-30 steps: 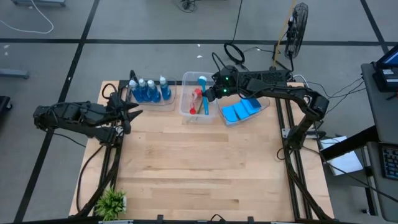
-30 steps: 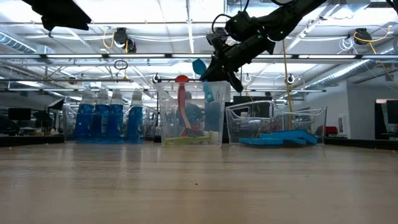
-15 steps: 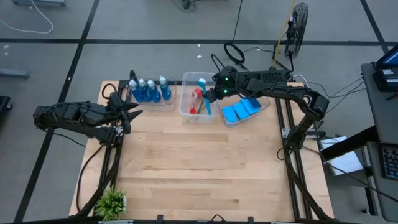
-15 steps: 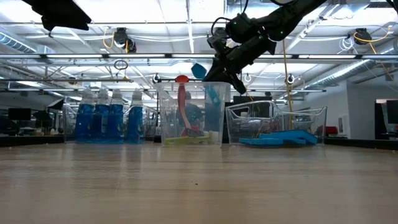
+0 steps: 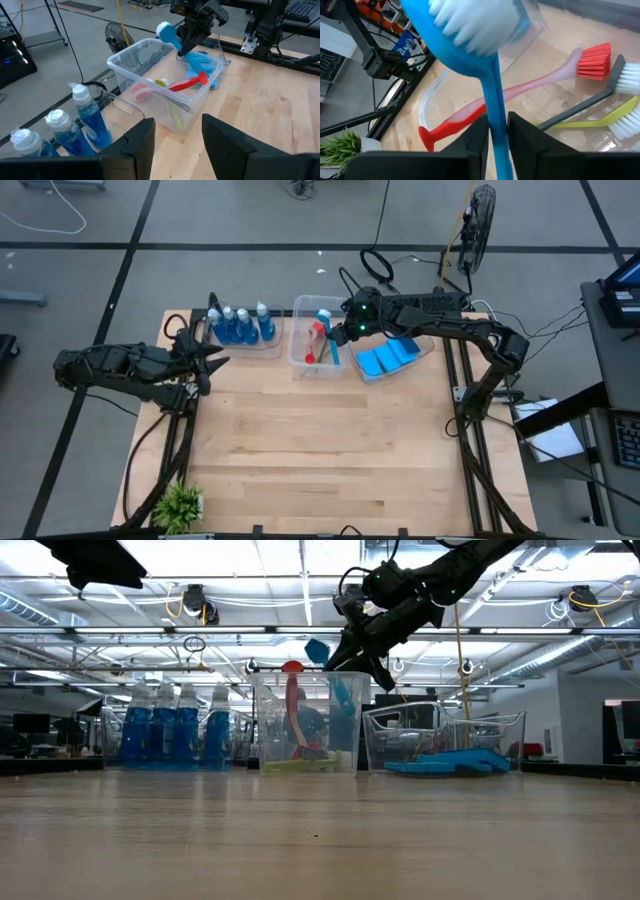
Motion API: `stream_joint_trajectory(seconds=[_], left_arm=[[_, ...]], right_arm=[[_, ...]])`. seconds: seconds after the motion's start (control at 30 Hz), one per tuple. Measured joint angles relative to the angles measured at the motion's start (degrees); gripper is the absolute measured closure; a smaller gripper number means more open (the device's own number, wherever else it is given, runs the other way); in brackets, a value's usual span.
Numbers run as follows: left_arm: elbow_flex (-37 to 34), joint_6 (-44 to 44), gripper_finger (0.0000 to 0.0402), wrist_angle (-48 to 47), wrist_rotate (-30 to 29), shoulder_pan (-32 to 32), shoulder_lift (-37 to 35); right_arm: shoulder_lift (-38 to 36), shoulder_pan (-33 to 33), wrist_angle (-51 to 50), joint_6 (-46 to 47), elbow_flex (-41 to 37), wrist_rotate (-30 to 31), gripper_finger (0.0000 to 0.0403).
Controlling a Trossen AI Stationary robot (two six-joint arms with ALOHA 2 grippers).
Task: Pick & Place Kitchen Sink Supplies
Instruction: Put the grey dish brush into the large transparent bin, then return to Home Position
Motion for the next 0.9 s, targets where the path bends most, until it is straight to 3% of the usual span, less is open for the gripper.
stream_joint_trajectory(seconds=[0.33, 0.6, 0.9], left_arm=[[0.0, 0.28, 0.0236, 0.0, 0.0, 0.02, 0.0], [0.0, 0.47, 0.0236, 0.02, 0.0, 0.0, 0.0], [0.0, 0.44, 0.0236, 0.06, 0.0, 0.02, -0.01]], right_arm=[[0.0, 0.0, 0.39, 0.03, 0.0, 0.02, 0.0302], [-1.18, 0.11, 1.49, -0.94, -0.07, -0.3, 0.0301], [-7.73, 0.8, 5.39, -5.53, -0.04, -1.38, 0.03]])
